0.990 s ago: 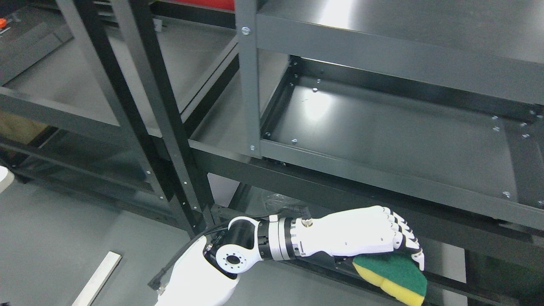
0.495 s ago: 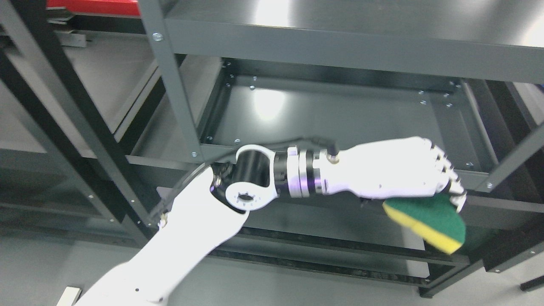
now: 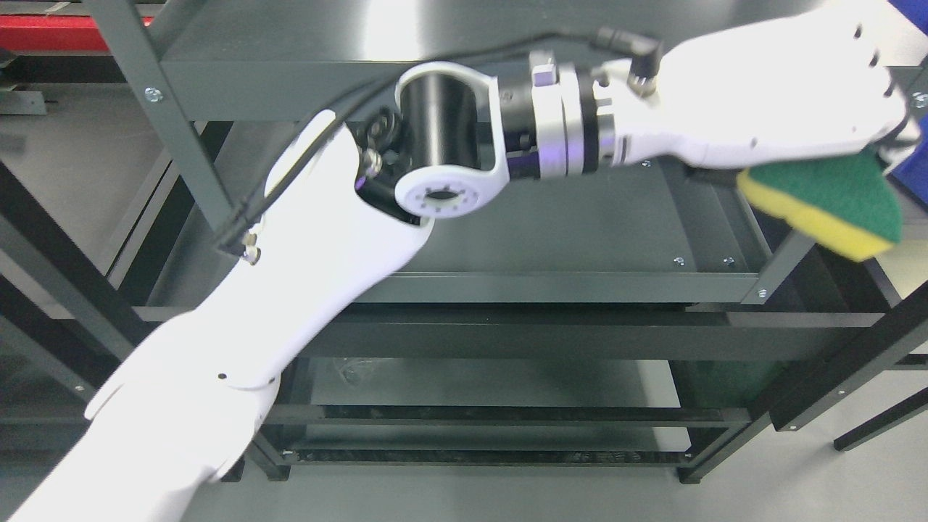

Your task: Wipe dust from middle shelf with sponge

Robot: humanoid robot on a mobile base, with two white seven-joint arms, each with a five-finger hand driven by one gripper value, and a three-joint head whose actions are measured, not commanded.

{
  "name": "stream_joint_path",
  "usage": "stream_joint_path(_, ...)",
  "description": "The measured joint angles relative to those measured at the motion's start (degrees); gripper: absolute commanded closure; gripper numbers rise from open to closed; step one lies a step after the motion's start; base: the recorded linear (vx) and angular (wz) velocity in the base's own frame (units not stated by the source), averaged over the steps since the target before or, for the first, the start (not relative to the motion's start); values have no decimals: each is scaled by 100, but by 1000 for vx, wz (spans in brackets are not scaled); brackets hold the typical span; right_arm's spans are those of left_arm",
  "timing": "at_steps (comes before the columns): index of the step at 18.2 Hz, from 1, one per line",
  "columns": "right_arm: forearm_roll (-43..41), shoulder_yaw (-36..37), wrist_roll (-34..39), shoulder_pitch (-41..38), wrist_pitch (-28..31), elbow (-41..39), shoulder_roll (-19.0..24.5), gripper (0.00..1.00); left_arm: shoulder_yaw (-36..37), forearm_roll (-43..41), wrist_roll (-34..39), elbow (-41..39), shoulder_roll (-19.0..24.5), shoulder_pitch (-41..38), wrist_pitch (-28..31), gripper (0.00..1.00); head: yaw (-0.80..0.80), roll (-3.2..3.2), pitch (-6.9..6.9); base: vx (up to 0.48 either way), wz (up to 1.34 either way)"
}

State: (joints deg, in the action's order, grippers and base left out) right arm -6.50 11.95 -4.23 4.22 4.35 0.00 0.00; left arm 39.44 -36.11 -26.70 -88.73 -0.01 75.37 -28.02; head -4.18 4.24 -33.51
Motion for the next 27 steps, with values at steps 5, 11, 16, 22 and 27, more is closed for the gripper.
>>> stream_joint_path(5,0,0,0,1,0,0,0,0,1,-598,-2,248,0,425,-100,99,0,0,0,16,-16)
stream_joint_path(11,0,0,0,0,0,0,0,0,-318,-834,-653,298,0,353,-1053,99,0,0,0,2,4)
stream_joint_path(16,0,0,0,1,0,0,0,0,-1058,-884,-1666,207,28,-233,-1612,99,0,0,0,-13,44)
stream_joint_path(22,0,0,0,0,0,0,0,0,-2207,-477,-1946,132,420,-592,-1694,99,0,0,0,6,12)
stream_joint_path(27,0,0,0,0,0,0,0,0,-2708,367,-1993,11,1002,-873,-1700,99,0,0,0,4,-36)
